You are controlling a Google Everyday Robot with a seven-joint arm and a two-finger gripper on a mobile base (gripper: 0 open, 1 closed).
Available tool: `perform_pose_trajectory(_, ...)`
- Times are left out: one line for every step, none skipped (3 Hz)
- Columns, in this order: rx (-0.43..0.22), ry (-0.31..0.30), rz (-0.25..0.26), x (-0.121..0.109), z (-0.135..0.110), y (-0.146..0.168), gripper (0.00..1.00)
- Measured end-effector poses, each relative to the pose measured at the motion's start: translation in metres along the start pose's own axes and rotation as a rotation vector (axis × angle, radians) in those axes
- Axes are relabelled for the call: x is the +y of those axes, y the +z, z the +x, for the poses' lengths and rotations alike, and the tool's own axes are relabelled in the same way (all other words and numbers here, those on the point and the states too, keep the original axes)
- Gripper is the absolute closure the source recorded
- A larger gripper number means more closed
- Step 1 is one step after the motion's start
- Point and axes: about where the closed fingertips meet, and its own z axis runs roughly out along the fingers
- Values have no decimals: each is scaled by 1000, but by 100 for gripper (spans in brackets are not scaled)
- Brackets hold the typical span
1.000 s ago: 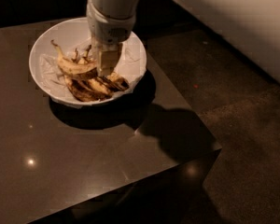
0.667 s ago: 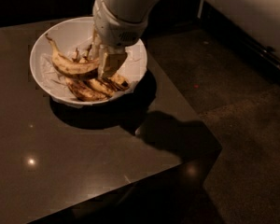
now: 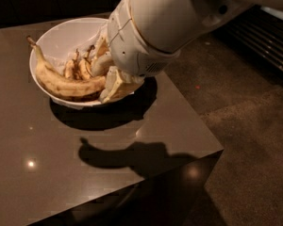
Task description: Pick banana from white bowl
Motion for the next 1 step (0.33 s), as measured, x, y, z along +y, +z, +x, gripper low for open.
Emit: perform_pose_trajectory(3,-10,9,-3,-4,-4,100)
